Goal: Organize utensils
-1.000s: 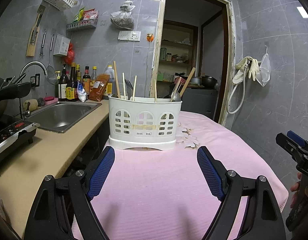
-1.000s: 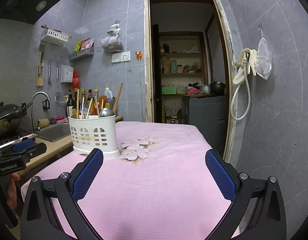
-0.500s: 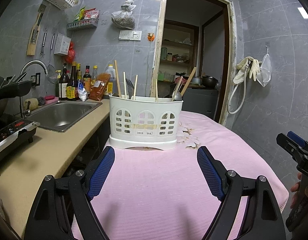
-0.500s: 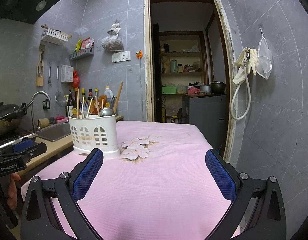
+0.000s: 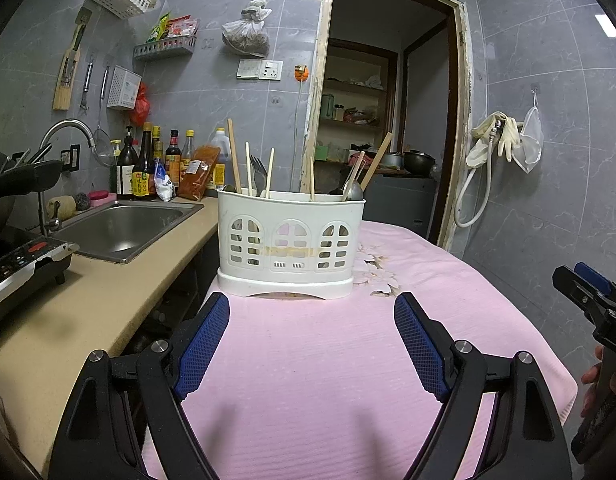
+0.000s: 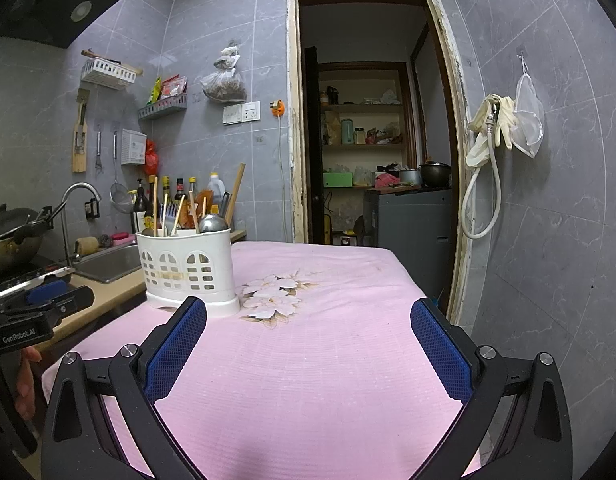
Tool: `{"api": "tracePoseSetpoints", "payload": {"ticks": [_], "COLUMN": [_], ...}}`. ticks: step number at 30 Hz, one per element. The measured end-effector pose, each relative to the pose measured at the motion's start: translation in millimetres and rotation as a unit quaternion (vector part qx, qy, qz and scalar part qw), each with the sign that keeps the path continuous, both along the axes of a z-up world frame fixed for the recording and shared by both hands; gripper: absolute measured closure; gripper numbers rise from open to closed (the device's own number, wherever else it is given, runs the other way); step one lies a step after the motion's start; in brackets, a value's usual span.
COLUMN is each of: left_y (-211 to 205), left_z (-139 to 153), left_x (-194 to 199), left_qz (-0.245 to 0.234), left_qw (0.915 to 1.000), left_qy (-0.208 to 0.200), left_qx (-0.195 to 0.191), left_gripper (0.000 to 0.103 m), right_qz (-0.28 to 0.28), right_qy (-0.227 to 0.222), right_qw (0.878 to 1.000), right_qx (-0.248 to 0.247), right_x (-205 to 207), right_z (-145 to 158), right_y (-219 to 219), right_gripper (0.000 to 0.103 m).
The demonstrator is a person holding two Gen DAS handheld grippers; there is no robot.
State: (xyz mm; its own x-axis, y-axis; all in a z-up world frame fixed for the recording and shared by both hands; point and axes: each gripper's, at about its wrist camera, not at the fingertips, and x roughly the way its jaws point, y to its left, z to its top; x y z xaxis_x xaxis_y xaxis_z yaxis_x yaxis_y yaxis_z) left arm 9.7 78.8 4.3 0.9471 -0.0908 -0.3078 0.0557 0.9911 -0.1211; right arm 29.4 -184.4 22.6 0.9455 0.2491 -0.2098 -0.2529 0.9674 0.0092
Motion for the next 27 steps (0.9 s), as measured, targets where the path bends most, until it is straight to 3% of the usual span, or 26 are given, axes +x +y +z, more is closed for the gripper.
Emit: {"api": "tracePoseSetpoints", "payload": {"ticks": [27], "left_y": [-2.9], "left_z": [-2.8], "left_x": [5.2], "left_qz": [0.006], "left_qw": [0.9999], "left_qy": [0.003], "left_qx": [0.01], "left_gripper": [0.023], "right_qz": [0.0], "right_qy": [0.004], "right_qw": [1.0], "right_qx": [-0.001], "right_x": [2.4], "right_z": [-5.8], "right_y": [4.2], "right_gripper": [0.0]}}
